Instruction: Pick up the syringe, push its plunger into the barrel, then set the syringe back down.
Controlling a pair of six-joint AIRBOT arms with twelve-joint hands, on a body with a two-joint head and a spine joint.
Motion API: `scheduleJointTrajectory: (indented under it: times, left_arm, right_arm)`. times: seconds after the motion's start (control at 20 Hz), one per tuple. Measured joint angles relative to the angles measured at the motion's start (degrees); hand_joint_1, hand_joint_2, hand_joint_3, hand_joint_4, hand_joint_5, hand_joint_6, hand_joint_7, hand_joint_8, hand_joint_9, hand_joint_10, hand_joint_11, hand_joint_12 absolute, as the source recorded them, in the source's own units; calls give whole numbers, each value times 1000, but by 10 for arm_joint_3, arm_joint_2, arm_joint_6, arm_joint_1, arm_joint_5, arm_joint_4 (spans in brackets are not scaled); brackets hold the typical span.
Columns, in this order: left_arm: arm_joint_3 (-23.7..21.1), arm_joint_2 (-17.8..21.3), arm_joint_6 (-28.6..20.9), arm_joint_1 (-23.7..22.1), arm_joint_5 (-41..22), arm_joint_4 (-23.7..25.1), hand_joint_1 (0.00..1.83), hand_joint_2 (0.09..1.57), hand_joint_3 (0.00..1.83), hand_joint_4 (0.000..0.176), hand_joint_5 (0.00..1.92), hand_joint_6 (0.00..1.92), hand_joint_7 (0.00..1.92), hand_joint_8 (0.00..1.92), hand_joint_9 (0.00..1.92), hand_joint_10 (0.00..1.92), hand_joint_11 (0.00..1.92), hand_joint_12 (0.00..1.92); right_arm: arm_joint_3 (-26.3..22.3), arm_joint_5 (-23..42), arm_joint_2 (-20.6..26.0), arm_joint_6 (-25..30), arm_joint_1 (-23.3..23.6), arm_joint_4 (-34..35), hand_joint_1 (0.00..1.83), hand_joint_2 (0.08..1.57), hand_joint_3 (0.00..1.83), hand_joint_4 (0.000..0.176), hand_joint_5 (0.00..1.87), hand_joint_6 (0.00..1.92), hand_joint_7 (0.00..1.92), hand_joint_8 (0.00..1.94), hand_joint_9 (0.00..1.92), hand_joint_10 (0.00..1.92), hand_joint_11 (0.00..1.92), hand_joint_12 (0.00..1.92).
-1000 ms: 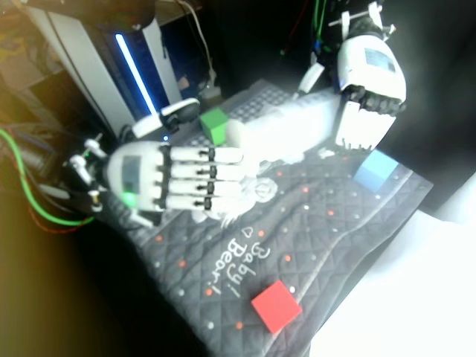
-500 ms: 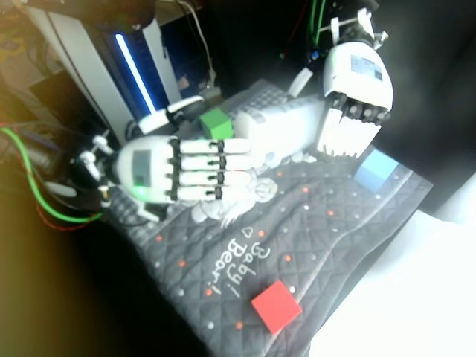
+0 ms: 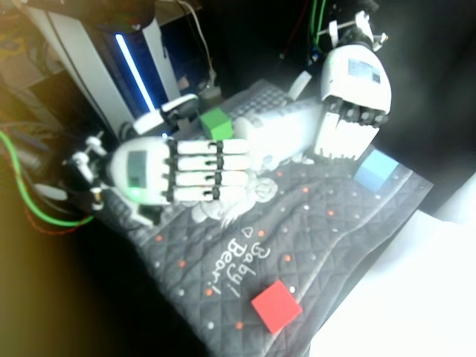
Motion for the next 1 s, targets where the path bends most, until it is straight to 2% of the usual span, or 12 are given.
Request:
scheduleJointTrajectory:
  times: [0.15, 0.2, 0.25, 0.35, 0.4, 0.6, 0.7, 0.75, 0.85, 0.9, 0.95, 1.0]
  left_arm:
    - [0, -1, 3, 4, 0, 35, 1342, 1186, 0, 0, 1283, 1921, 1439, 1921, 1491, 1921, 1406, 1921]
    - [0, -1, 4, 8, 0, 36, 1336, 1189, 0, 0, 1299, 1921, 1454, 1921, 1500, 1921, 1416, 1921]
    - [0, -1, 4, 9, 3, 38, 1340, 1195, 0, 0, 1318, 1921, 1473, 1921, 1513, 1921, 1423, 1921]
    - [4, -1, 4, 10, 5, 49, 1335, 1203, 0, 0, 1306, 1921, 1468, 1921, 1516, 1921, 1450, 1921]
    - [6, -1, 4, 11, 10, 49, 1317, 1211, 0, 0, 1287, 1921, 1448, 1921, 1494, 1921, 1394, 1921]
    - [8, -1, 4, 24, 15, 55, 1331, 1201, 0, 0, 1301, 1921, 1458, 1921, 1510, 1921, 1432, 1921]
    - [8, -1, 3, 28, 13, 56, 1284, 1205, 0, 0, 1308, 1921, 1433, 1921, 1459, 1921, 1346, 1921]
    - [8, -1, 4, 28, 15, 63, 1283, 1205, 0, 0, 1314, 1921, 1426, 1921, 1408, 1921, 1116, 1921]
    - [8, -1, 4, 28, 15, 68, 1297, 1194, 0, 0, 1319, 1921, 1408, 1921, 1368, 1921, 1029, 1921]
    - [8, -1, 3, 29, 14, 68, 1321, 1193, 0, 0, 1322, 1921, 1410, 1921, 1370, 1921, 1002, 1921]
    - [8, -1, -16, 31, 14, 73, 1316, 1197, 0, 0, 1319, 1921, 1411, 1921, 1385, 1921, 1073, 1921]
    - [9, -1, -119, 36, 16, 63, 1315, 1199, 0, 0, 1318, 1921, 1412, 1921, 1388, 1921, 1089, 1921]
  right_arm:
    - [-4, 12, 18, 1, 1, -21, 80, 900, 0, 0, 0, 0, 0, 0, 0, 0, 0, 0]
    - [-5, 13, 24, 2, 2, -21, 54, 869, 0, 19, 0, 0, 0, 0, 0, 0, 0, 0]
    - [-7, 13, 30, 2, 2, -17, 10, 1003, 7, 0, 25, 2, 0, 0, 0, 0, 0, 0]
    - [-18, 9, 50, 1, 2, -20, 0, 1026, 8, 0, 26, 0, 0, 0, 0, 0, 0, 0]
    - [-22, 10, 59, 1, 2, -23, 0, 1031, 8, 0, 19, 0, 0, 0, 0, 0, 0, 0]
    - [-24, 10, 74, -9, 12, -17, 0, 949, 0, 0, 69, 15, 40, 13, 27, 10, 40, 18]
    - [-26, 10, 76, -12, 20, -24, 0, 1014, 10, 4, 78, 14, 65, 18, 42, 13, 28, 13]
    - [-27, 11, 76, -13, 22, -29, 0, 974, 0, 7, 71, 9, 57, 12, 41, 10, 34, 16]
    - [-27, 11, 76, -16, 29, -35, 63, 914, 0, 0, 85, 4, 58, 4, 32, 3, 33, 20]
    - [-27, 12, 77, -17, 31, -34, 67, 981, 5, 10, 114, 4, 85, 3, 51, 3, 43, 30]
    - [-27, 12, 78, -18, 31, -34, 13, 979, 0, 0, 119, 3, 87, 1, 55, 2, 38, 30]
    - [-27, 12, 78, -19, 35, -35, 2, 978, 0, 0, 119, 2, 87, 1, 55, 2, 36, 30]
